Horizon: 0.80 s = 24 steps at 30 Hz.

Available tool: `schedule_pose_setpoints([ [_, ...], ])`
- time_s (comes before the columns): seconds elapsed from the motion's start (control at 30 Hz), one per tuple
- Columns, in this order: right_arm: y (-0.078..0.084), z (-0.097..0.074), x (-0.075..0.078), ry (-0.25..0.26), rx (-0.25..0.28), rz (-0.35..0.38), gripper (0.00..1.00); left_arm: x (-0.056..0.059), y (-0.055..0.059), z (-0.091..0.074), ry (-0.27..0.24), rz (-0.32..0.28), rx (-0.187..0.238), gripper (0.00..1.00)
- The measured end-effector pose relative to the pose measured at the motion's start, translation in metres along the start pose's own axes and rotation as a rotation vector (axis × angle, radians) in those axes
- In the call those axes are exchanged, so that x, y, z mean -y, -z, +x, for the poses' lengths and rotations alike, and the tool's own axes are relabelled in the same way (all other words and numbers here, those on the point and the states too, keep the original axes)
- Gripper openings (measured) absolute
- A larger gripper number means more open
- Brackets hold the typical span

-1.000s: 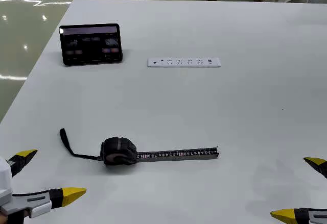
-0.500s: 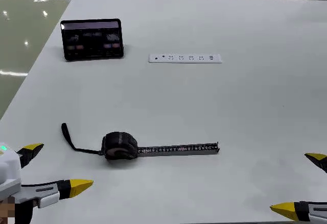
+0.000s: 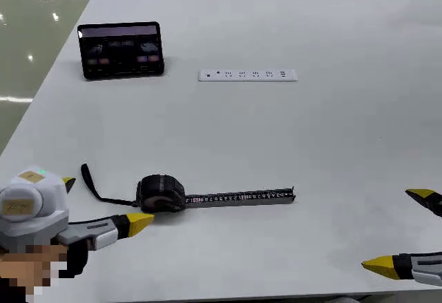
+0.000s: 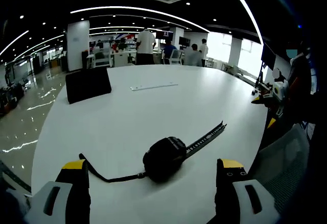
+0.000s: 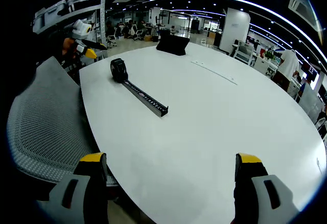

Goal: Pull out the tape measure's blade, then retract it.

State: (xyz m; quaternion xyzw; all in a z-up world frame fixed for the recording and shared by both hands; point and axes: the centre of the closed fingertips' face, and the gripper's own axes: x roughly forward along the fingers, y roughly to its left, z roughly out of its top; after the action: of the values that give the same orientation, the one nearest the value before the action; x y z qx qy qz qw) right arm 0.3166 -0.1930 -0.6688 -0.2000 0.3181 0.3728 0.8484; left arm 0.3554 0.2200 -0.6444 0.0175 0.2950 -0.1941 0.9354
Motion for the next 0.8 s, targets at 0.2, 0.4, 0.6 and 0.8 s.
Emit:
schedule_pose_setpoints([
  [0.2,-0.017,0.014,-0.001,-0.029,-0.009,-0.068,1.0,0.011,-0.011,0.02,-0.051,-0.132,0.034,1.0],
  [0.4,-0.034,0.038,-0.007,-0.083,-0.033,-0.158,1.0,0.002,0.009,0.045,-0.197,-0.191,0.053,1.0],
  [0.6,-0.045,0.062,-0.008,-0.125,-0.044,-0.218,1.0,0.0,0.009,0.06,-0.208,-0.224,0.1,0.99],
  [0.8,-0.047,0.09,-0.006,-0.186,-0.092,-0.307,0.99,0.001,0.017,0.07,-0.212,-0.218,0.102,0.97],
])
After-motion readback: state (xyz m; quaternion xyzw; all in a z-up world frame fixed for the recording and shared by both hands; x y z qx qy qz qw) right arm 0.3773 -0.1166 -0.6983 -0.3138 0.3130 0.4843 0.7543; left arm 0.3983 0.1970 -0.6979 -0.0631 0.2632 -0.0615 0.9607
